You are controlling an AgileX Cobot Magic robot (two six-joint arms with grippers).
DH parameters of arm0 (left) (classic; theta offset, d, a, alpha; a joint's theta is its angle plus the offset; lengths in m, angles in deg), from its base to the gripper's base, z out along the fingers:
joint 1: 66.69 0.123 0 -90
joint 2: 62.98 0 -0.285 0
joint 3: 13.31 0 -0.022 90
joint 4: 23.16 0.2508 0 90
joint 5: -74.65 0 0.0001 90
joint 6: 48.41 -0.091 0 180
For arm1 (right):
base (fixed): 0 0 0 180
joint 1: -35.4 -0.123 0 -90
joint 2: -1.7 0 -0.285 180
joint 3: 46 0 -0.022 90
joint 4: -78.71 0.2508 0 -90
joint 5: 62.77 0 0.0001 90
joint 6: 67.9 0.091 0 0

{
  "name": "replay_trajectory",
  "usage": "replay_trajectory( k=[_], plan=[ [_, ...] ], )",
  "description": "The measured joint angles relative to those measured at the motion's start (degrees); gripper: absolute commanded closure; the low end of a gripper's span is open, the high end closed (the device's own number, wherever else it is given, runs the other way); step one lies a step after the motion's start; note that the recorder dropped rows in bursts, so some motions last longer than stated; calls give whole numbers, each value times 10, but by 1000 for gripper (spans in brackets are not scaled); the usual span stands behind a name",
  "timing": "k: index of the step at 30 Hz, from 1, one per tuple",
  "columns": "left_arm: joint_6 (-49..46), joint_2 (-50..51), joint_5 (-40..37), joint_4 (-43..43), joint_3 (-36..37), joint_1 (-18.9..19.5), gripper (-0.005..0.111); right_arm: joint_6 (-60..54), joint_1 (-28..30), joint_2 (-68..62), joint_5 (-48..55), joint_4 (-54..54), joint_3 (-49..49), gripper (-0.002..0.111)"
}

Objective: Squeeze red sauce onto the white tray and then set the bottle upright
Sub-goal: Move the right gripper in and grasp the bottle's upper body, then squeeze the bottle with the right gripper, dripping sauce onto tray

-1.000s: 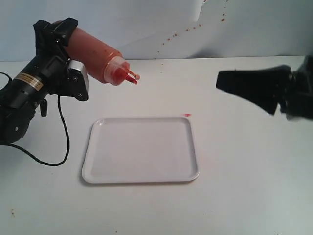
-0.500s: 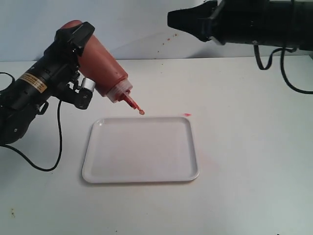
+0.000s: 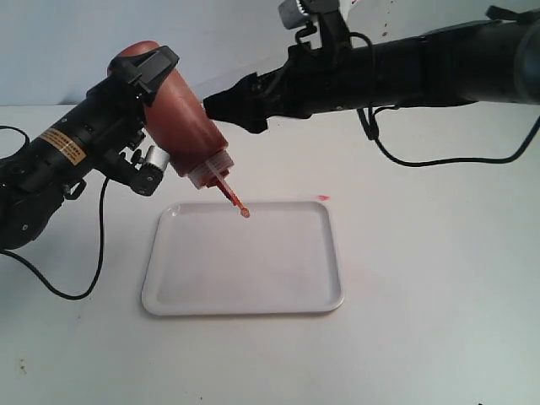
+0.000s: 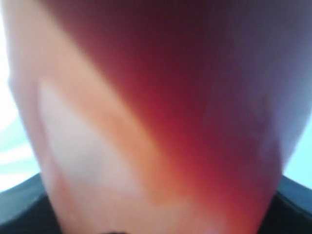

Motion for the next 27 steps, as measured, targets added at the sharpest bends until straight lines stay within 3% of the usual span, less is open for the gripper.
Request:
replay_trajectory(
  k=[6, 18, 27],
  plan=[
    [-3, 0, 1, 3, 0, 0, 107, 56, -31, -27, -32, -79, -37, 12],
    [-6, 0, -7, 32, 0, 0, 107, 67, -61, -51, -32, -102, -45, 12],
    [-5, 0, -7, 47, 0, 0, 107, 48, -84, -51, -84, -107, -45, 21]
  ],
)
